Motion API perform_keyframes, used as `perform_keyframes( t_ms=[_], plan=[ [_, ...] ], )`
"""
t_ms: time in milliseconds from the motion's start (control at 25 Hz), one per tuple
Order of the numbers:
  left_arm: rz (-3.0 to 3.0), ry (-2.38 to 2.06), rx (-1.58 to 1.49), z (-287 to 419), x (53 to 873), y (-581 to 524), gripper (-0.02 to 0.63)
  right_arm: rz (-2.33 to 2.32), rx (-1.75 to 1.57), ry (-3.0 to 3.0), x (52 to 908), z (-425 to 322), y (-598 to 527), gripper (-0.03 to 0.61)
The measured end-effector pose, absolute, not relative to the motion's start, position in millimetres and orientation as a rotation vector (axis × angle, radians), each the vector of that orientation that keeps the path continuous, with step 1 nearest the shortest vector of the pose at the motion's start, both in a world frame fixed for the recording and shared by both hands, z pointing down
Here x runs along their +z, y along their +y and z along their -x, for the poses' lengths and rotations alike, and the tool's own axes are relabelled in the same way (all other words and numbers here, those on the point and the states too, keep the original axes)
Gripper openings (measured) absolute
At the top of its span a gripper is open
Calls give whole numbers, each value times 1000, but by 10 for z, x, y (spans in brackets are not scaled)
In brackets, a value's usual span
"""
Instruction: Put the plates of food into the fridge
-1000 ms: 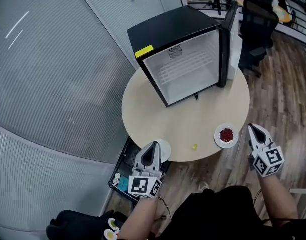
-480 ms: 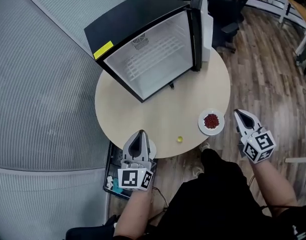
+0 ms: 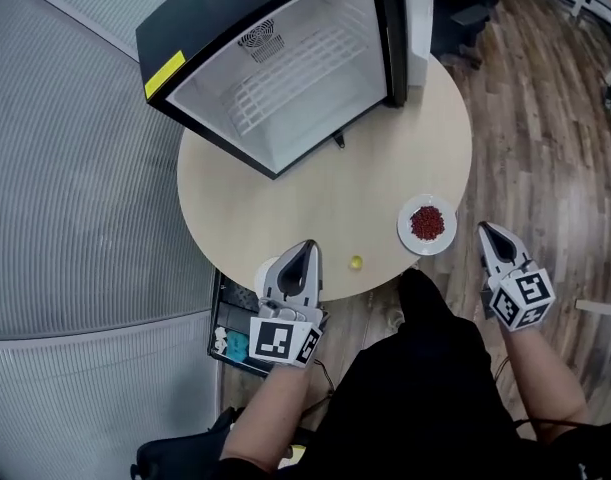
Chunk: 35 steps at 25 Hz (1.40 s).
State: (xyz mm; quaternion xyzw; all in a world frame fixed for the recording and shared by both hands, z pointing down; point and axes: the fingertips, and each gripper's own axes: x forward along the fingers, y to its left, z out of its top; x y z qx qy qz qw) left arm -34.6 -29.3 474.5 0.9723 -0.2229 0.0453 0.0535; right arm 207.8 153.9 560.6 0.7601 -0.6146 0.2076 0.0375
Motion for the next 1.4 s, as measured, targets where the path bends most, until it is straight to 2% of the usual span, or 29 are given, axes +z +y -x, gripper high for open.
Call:
perform_keyframes(
  t_ms=[200,320,480,960,1400],
  plan=[
    [-2978,-628,164,109,4917,-308,6,-2319,765,-1832,6052,-2164,1594,18],
    [-2970,-613,199,-6,5070,-371,6,-2302,890,-1838,6298,-2190,1588,119],
    [-2953,-619,249,-160,5294,-485,6,-2274,1037,-1834,6640,-2215,1536,181],
    [-2930,-585,338,-381,5712,-643,6,-2310,1322,-1777,7353,-2209,1436,197],
    [-2908,-584,381,-402,5861,-684,6,-2309,1538,-1765,7665,-2179,1356,196]
  ],
)
